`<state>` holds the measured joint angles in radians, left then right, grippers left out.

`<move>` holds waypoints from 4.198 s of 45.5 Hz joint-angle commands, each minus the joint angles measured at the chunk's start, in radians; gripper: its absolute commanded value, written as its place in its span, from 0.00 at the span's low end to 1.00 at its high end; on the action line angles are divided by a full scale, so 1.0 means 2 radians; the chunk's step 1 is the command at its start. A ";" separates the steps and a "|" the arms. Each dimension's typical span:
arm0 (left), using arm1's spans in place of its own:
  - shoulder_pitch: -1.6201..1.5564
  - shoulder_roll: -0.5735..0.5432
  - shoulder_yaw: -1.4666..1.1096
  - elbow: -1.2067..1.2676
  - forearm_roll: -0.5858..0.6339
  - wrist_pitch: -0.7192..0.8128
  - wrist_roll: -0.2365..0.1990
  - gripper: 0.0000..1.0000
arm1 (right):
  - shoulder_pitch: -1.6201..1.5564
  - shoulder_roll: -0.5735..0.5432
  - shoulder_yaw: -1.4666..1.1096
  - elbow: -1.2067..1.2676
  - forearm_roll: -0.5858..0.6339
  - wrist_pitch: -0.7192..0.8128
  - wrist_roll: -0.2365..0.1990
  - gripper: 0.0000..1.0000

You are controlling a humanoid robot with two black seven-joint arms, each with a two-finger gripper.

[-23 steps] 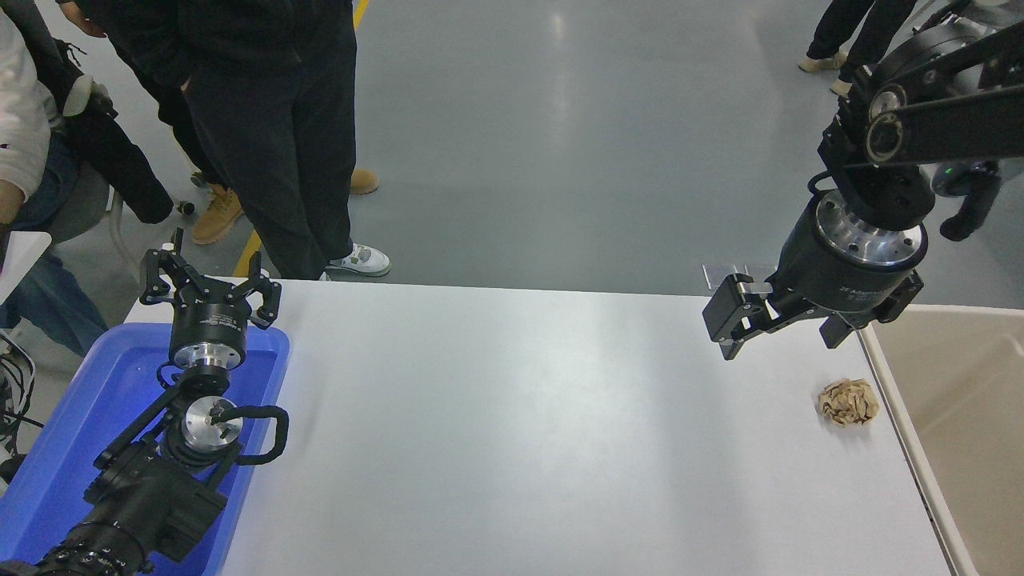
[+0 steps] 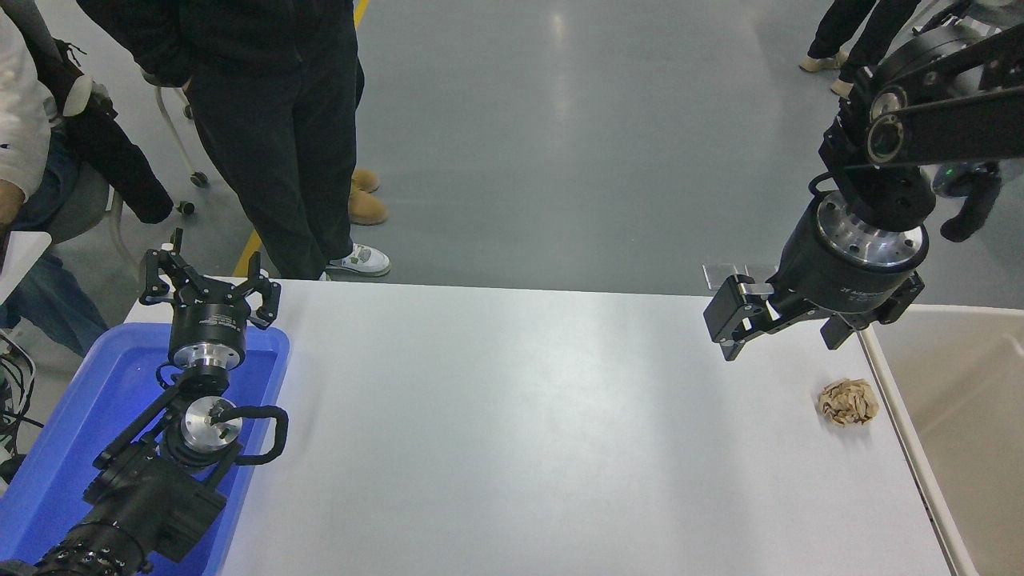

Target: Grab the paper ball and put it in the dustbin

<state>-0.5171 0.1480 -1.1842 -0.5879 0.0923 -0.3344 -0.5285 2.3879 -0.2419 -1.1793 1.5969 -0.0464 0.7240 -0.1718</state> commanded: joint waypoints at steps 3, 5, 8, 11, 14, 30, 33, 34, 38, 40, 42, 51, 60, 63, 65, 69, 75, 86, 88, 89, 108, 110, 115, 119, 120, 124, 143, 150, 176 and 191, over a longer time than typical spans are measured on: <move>0.000 0.000 0.001 0.000 0.000 0.000 0.000 0.99 | -0.001 -0.008 -0.001 0.000 -0.003 0.000 0.000 1.00; 0.000 0.000 0.001 0.000 0.000 0.000 0.000 0.99 | -0.001 -0.012 -0.001 0.001 -0.006 0.000 0.000 1.00; -0.001 0.000 0.001 0.000 0.000 0.000 0.000 0.99 | 0.000 -0.016 -0.001 0.001 -0.010 0.000 0.000 1.00; 0.000 0.000 0.001 0.000 0.000 0.000 0.000 0.99 | 0.000 -0.017 -0.002 0.000 -0.010 0.000 0.000 1.00; 0.000 0.000 0.001 0.000 0.000 0.000 0.000 0.99 | 0.000 -0.019 -0.002 0.000 -0.010 0.000 0.000 1.00; -0.001 0.000 0.001 0.000 0.000 0.000 0.000 0.99 | -0.004 -0.047 0.016 -0.010 -0.040 0.005 0.000 1.00; 0.000 0.000 0.001 0.000 0.000 0.000 0.000 0.99 | -0.013 -0.052 0.016 -0.023 -0.054 0.009 0.000 1.00; 0.000 0.000 0.001 -0.001 0.000 0.000 0.000 0.99 | -0.016 -0.053 0.016 -0.028 -0.060 0.013 0.000 1.00; 0.000 0.001 0.001 0.000 0.000 0.000 0.000 0.99 | -0.039 -0.066 0.019 -0.062 -0.095 0.031 0.000 1.00; 0.000 0.000 0.001 0.000 0.000 -0.001 0.000 0.99 | -0.060 -0.071 0.024 -0.083 -0.109 0.031 0.001 1.00; 0.000 0.000 0.001 0.000 0.000 0.000 0.000 0.99 | -0.082 -0.071 0.027 -0.109 -0.122 0.031 0.000 1.00; 0.000 0.001 0.001 0.000 0.000 0.000 0.000 0.99 | -0.187 -0.072 0.070 -0.224 -0.185 0.030 0.000 1.00; 0.000 0.001 0.001 -0.001 0.000 0.000 0.000 0.99 | -0.332 -0.072 0.131 -0.388 -0.254 0.026 0.000 1.00; 0.000 0.001 0.001 0.000 0.000 0.000 0.000 0.99 | -0.366 -0.073 0.149 -0.432 -0.271 0.025 0.000 1.00; 0.000 0.001 0.001 0.000 0.000 -0.001 0.000 0.99 | -0.388 -0.074 0.157 -0.458 -0.284 0.024 0.001 1.00; 0.000 0.001 0.001 0.000 0.000 -0.001 0.000 0.99 | -0.429 -0.073 0.172 -0.508 -0.304 0.008 0.001 1.00; 0.000 0.001 0.001 0.000 0.000 0.000 0.000 0.99 | -0.487 -0.073 0.178 -0.566 -0.327 -0.043 0.001 1.00; 0.000 0.001 0.001 0.000 0.000 -0.001 0.000 0.99 | -0.568 -0.075 0.179 -0.625 -0.331 -0.100 0.011 1.00; 0.000 0.001 0.001 0.000 0.000 -0.001 0.000 0.99 | -0.586 -0.074 0.179 -0.630 -0.330 -0.119 0.017 1.00; 0.000 0.001 0.001 0.000 0.000 0.000 0.000 0.99 | -0.598 -0.074 0.179 -0.634 -0.329 -0.129 0.024 1.00; -0.001 0.001 0.001 0.000 0.000 0.000 0.000 0.99 | -0.656 -0.068 0.215 -0.633 -0.321 -0.151 0.038 1.00; 0.000 0.001 0.001 0.000 0.000 -0.001 0.000 0.99 | -0.660 -0.065 0.218 -0.633 -0.321 -0.156 0.039 1.00; 0.000 0.001 0.001 0.000 0.000 0.000 0.000 0.99 | -0.668 -0.062 0.232 -0.630 -0.321 -0.164 0.040 1.00; 0.000 0.001 0.001 0.000 0.000 0.000 0.000 0.99 | -0.669 -0.062 0.234 -0.627 -0.321 -0.164 0.040 1.00; -0.001 0.001 0.001 0.000 0.000 0.000 0.000 0.99 | -0.669 -0.061 0.234 -0.627 -0.321 -0.164 0.040 1.00; 0.000 0.001 0.001 0.000 0.000 0.000 0.000 0.99 | -0.672 -0.059 0.234 -0.627 -0.321 -0.164 0.041 1.00; -0.001 0.001 0.001 0.000 0.000 0.000 0.000 0.99 | -0.681 -0.052 0.234 -0.627 -0.321 -0.164 0.053 1.00; 0.000 0.001 0.001 0.000 0.000 0.000 0.000 0.99 | -0.684 -0.049 0.235 -0.626 -0.321 -0.164 0.053 1.00; -0.001 0.001 0.001 0.000 0.000 0.000 0.000 0.99 | -0.701 -0.044 0.236 -0.624 -0.321 -0.164 0.058 1.00; -0.001 0.001 0.001 0.000 0.001 0.000 0.000 0.99 | -0.711 -0.031 0.254 -0.625 -0.321 -0.189 0.058 1.00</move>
<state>-0.5177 0.1503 -1.1827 -0.5878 0.0919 -0.3344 -0.5277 0.9800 -0.3217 -0.6881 0.3492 -0.6888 0.3874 -0.0567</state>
